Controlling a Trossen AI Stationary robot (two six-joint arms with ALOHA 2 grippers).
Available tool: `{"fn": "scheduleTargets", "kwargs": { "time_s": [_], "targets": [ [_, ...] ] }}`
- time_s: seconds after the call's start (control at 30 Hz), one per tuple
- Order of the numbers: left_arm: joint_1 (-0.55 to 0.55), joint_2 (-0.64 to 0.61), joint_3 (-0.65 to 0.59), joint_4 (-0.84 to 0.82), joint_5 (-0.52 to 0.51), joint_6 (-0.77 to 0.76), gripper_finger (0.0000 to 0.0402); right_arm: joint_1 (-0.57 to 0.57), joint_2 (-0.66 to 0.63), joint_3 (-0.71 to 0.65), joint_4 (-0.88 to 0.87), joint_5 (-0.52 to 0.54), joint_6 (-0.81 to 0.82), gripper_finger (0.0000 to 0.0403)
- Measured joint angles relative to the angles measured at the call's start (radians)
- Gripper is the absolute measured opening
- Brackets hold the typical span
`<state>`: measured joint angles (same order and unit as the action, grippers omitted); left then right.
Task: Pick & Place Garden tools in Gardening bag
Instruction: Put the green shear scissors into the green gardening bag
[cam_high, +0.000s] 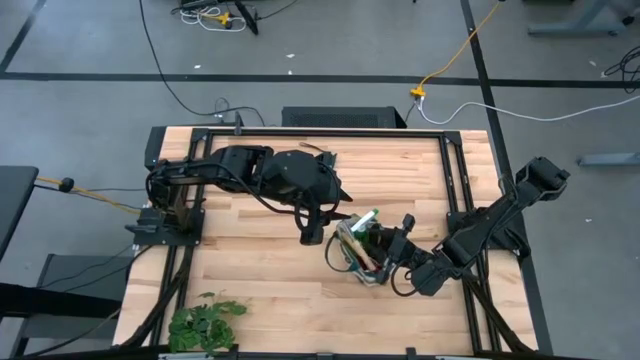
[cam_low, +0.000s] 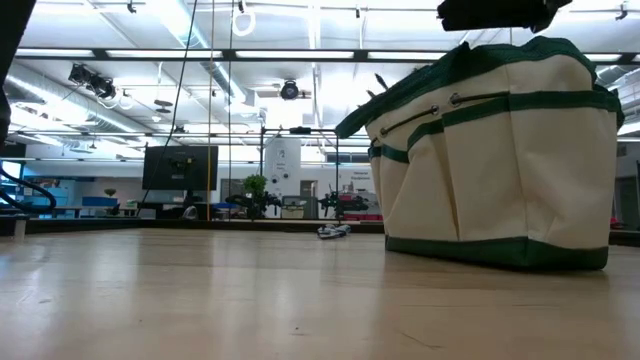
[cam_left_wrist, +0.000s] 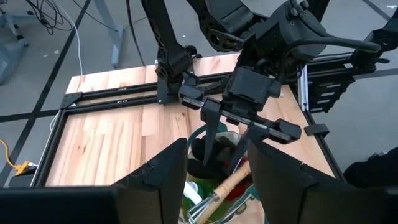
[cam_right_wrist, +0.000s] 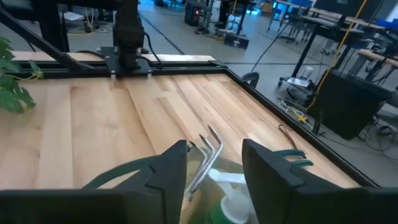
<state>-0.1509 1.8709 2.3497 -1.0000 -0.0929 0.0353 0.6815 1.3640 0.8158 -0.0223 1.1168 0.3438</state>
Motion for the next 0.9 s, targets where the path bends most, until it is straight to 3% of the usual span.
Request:
{"fn": "scheduleTargets", "kwargs": {
  "time_s": [0.33, 0.57, 0.7, 0.8, 0.9],
  "targets": [
    [0.0, 0.0, 0.0, 0.0, 0.0, 0.002, 0.0177, 0.0, 0.0, 0.0, 0.006, -0.064, -0.028, 0.0123],
    [-0.001, 0.001, 0.0, 0.0, 0.0, 0.001, 0.0177, 0.0, -0.01, 0.025, -0.007, -0.051, -0.101, 0.0098],
    [-0.002, 0.001, 0.0, 0.0, 0.0, 0.001, 0.0177, 0.0, -0.044, 0.058, -0.113, -0.079, -0.086, 0.0086],
    [-0.002, 0.001, 0.0, 0.0, 0.0, 0.001, 0.0177, -0.02, -0.094, 0.091, -0.258, -0.103, 0.015, 0.008],
    [-0.002, 0.001, 0.0, -0.002, 0.0, 0.001, 0.0177, -0.079, -0.136, 0.127, -0.453, -0.211, 0.126, 0.008]
  ]
}}
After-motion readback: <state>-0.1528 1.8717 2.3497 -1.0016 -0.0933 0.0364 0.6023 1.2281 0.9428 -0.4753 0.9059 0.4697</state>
